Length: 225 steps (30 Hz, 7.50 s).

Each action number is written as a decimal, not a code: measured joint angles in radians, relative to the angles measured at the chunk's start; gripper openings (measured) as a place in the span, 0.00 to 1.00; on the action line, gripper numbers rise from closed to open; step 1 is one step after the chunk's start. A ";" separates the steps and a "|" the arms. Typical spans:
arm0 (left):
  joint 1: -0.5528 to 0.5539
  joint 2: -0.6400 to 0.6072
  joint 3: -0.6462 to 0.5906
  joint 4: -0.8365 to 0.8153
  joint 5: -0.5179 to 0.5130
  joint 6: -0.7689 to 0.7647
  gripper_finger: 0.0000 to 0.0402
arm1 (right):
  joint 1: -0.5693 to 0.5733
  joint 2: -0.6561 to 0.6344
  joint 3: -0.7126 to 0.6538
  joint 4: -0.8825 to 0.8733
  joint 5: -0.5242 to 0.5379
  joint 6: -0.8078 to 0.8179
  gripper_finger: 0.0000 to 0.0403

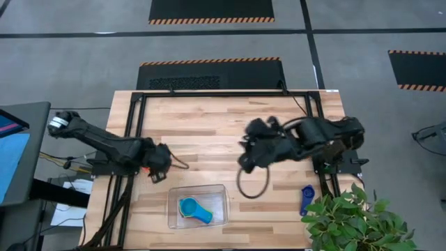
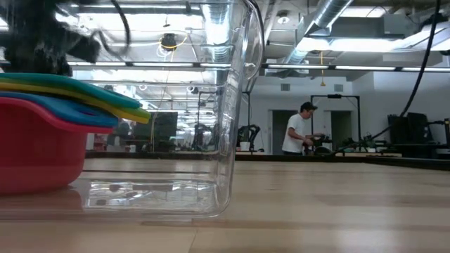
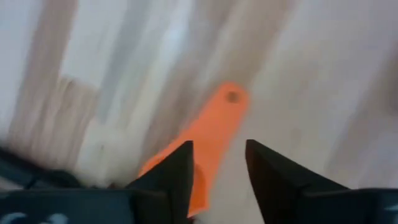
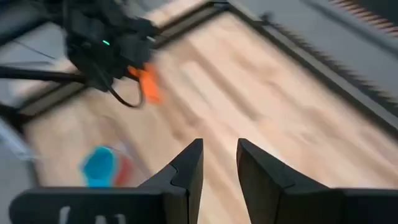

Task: Nest measuring cups in basket
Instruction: Stack the orange measuring cup on top of the light blue measuring cup into the transparent bin, then stack the dark blue measuring cup on top of the orange measuring cup into the transparent bin

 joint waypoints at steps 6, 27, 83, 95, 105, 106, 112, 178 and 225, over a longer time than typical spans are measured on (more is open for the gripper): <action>0.125 0.151 0.000 0.010 0.008 -0.029 0.43 | 0.071 -0.031 0.000 -0.219 0.104 0.106 0.30; -0.010 0.340 -0.075 0.027 0.180 -0.141 0.47 | 0.125 -0.067 -0.018 -0.218 0.113 0.051 0.30; -0.343 0.673 0.706 0.151 0.083 0.087 0.00 | 0.130 -0.065 -0.018 -0.217 -0.064 -0.027 0.30; -0.324 0.716 0.705 0.168 0.109 0.161 0.17 | 0.131 -0.065 -0.018 -0.218 -0.120 0.006 0.30; -0.298 0.703 0.826 -0.116 0.037 0.228 0.29 | 0.111 -0.057 -0.017 -0.217 -0.260 -0.041 0.30; -0.298 0.703 0.863 -0.199 -0.007 0.233 0.29 | 0.106 -0.055 -0.018 -0.217 -0.281 -0.012 0.30; -0.327 0.659 0.967 -0.427 -0.270 0.201 0.29 | 0.112 -0.061 -0.146 -0.216 -0.288 0.158 0.30; -0.391 0.244 0.519 -0.229 -0.190 0.211 0.29 | 0.351 -0.120 -1.499 0.426 -0.805 1.469 0.57; -0.577 0.244 0.519 -0.404 -0.247 -0.157 0.29 | -0.104 0.041 -0.494 0.904 -0.267 -0.618 0.02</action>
